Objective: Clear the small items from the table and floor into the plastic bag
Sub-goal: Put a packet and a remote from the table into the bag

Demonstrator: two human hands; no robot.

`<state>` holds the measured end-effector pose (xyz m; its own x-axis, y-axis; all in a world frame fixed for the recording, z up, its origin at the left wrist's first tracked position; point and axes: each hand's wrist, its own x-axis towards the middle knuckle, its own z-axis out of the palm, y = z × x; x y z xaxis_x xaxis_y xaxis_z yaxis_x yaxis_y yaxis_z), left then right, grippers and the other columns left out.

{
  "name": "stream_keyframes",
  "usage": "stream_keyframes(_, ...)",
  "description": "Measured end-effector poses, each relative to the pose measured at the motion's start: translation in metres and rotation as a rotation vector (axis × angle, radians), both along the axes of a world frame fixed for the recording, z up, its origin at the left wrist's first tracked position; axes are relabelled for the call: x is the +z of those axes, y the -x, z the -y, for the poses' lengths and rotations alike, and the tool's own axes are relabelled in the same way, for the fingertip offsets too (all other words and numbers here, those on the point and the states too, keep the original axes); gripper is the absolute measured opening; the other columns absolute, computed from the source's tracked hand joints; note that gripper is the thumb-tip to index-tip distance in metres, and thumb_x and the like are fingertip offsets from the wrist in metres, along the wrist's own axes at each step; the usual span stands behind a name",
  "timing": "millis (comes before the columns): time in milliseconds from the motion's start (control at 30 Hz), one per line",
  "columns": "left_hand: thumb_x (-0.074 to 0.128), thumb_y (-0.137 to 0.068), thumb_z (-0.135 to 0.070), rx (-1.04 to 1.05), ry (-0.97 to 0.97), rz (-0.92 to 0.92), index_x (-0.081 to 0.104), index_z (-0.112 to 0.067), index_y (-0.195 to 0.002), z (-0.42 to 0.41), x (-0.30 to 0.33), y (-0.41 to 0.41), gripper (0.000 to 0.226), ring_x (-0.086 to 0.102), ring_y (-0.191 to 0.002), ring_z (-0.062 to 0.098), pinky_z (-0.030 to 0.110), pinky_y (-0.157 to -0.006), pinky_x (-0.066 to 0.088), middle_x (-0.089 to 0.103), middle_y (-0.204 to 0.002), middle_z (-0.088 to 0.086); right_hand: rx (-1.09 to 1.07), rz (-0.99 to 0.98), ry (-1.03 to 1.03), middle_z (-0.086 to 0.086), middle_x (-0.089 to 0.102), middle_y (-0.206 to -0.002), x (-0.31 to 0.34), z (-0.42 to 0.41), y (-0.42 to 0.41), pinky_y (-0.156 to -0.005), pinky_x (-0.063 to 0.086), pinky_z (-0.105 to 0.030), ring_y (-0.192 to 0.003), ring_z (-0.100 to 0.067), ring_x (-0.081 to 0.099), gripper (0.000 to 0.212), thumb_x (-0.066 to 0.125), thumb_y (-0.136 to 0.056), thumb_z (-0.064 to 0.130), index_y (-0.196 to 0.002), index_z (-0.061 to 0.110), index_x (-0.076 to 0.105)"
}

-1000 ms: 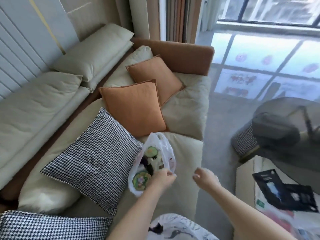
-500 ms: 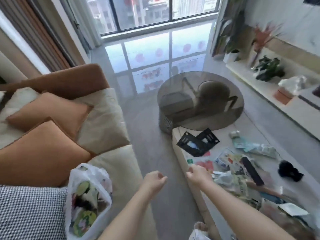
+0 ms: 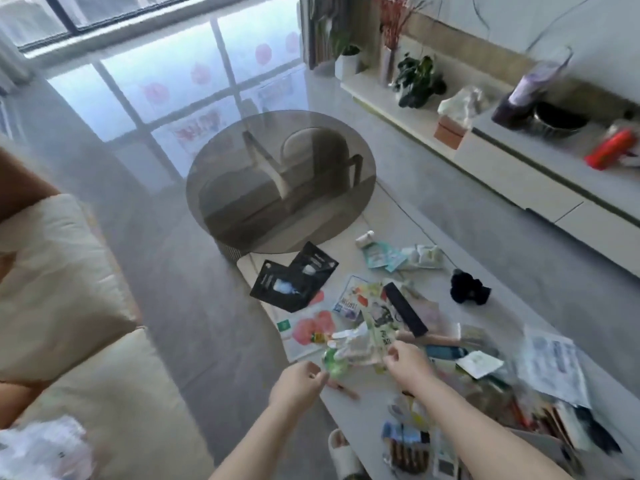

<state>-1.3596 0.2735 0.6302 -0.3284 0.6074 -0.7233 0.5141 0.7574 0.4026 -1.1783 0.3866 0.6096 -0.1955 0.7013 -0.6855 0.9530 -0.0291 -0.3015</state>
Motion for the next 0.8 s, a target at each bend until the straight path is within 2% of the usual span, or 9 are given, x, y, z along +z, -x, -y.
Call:
stream_keyframes(267, 0.048, -0.092, -0.042, -0.029, 0.032, 0.039, 0.065, -0.022, -0.107, -0.073, -0.057, -0.024, 0.03, 0.063, -0.092, 0.013, 0.027, -0.078, 0.052, 0.068, -0.106, -0.004, -0.177, -0.025, 0.014, -0.007, 0.061, -0.116, -0.051, -0.064, -0.039, -0.087, 0.05, -0.036, -0.103, -0.027, 0.058, 0.022, 0.048, -0.092, 0.026, -0.111, 0.018, 0.056)
stream_keyframes(400, 0.049, -0.095, -0.035, -0.033, 0.012, 0.071, 0.066, -0.016, -0.11, -0.115, -0.102, -0.033, 0.03, 0.057, -0.086, 0.01, 0.023, -0.075, 0.044, 0.068, -0.109, -0.001, -0.206, -0.026, -0.013, -0.008, 0.06, -0.117, -0.094, -0.088, -0.047, -0.085, 0.048, -0.034, -0.105, -0.026, 0.056, 0.029, 0.05, -0.093, 0.024, -0.119, 0.014, 0.055)
stream_keyframes(533, 0.052, -0.094, -0.034, 0.074, 0.014, 0.172, 0.062, -0.013, -0.12, -0.147, -0.157, -0.046, 0.034, 0.064, -0.096, 0.015, 0.028, -0.083, 0.051, 0.065, -0.116, 0.0, -0.219, -0.032, -0.043, -0.006, 0.054, -0.127, -0.142, -0.106, -0.048, -0.089, 0.048, -0.036, -0.109, -0.025, 0.055, 0.035, 0.05, -0.094, 0.025, -0.127, 0.015, 0.05)
stream_keyframes(633, 0.055, -0.093, -0.034, 0.192, 0.045, 0.25, 0.055, -0.013, -0.127, -0.161, -0.202, -0.054, 0.04, 0.065, -0.093, 0.015, 0.036, -0.088, 0.055, 0.066, -0.114, 0.001, -0.201, -0.003, -0.082, -0.003, 0.049, -0.135, -0.183, -0.116, -0.048, -0.091, 0.048, -0.037, -0.115, -0.024, 0.053, 0.041, 0.05, -0.094, 0.026, -0.134, 0.017, 0.044)
stream_keyframes(700, 0.054, -0.094, -0.032, 0.266, 0.076, 0.285, 0.051, -0.014, -0.131, -0.167, -0.23, -0.059, 0.041, 0.065, -0.088, 0.015, 0.035, -0.085, 0.056, 0.065, -0.106, 0.001, -0.193, 0.007, -0.108, -0.002, 0.046, -0.139, -0.209, -0.12, -0.048, -0.094, 0.047, -0.036, -0.119, -0.023, 0.05, 0.044, 0.05, -0.095, 0.026, -0.137, 0.017, 0.041)
stream_keyframes(800, 0.052, -0.095, -0.029, 0.31, 0.12, 0.327, 0.044, -0.012, -0.136, -0.172, -0.261, -0.066, 0.045, 0.062, -0.081, 0.012, 0.027, -0.073, 0.055, 0.062, -0.119, 0.008, -0.192, 0.025, -0.133, -0.002, 0.041, -0.144, -0.239, -0.124, -0.047, -0.104, 0.041, -0.036, -0.128, -0.023, 0.043, 0.049, 0.052, -0.094, 0.025, -0.14, 0.017, 0.037)
